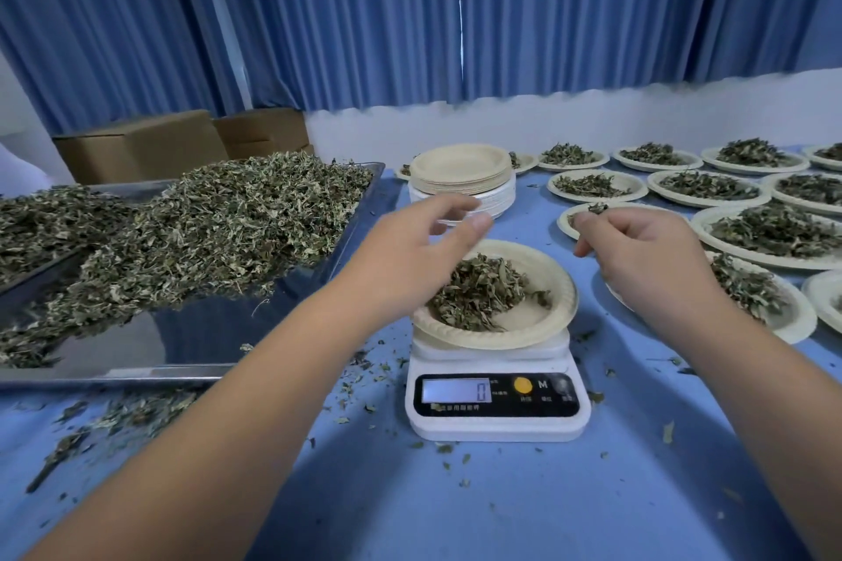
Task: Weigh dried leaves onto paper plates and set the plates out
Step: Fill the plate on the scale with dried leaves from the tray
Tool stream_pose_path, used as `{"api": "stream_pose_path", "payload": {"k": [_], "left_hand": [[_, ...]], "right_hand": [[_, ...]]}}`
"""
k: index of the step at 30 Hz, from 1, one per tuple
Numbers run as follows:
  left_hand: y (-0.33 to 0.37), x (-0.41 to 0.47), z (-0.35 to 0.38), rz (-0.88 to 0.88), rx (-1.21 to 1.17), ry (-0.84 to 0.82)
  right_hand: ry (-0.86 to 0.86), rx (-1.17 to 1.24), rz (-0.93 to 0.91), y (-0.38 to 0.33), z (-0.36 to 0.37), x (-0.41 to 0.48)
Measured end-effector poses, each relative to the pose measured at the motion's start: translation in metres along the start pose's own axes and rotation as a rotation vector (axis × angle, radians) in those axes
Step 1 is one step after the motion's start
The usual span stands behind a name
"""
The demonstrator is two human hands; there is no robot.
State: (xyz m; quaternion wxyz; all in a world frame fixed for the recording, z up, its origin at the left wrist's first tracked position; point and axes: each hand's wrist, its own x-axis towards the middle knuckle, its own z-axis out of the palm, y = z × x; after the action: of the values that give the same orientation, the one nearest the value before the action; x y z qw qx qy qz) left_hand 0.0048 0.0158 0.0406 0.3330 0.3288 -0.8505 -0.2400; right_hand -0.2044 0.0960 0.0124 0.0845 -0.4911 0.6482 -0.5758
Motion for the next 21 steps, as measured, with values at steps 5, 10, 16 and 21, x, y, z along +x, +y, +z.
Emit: {"api": "stream_pose_path", "payload": {"k": [5, 10, 16, 21], "left_hand": [[-0.037, -0.02, -0.039, -0.122, 0.107, 0.301], [-0.078, -0.031, -0.054, -0.37, 0.259, 0.356], [-0.09, -0.025, -0.047, -0.395, 0.355, 0.242], [-0.096, -0.026, -0.045, -0.421, 0.303, 0.227]], "right_hand": [[0.02, 0.002, 0.011, -0.001, 0.0, 0.002], [0.015, -0.006, 0.005, 0.002, 0.002, 0.0], [0.018, -0.001, 0.023, 0.006, 0.001, 0.0], [0.022, -0.063, 0.007, 0.007, 0.0, -0.002]]}}
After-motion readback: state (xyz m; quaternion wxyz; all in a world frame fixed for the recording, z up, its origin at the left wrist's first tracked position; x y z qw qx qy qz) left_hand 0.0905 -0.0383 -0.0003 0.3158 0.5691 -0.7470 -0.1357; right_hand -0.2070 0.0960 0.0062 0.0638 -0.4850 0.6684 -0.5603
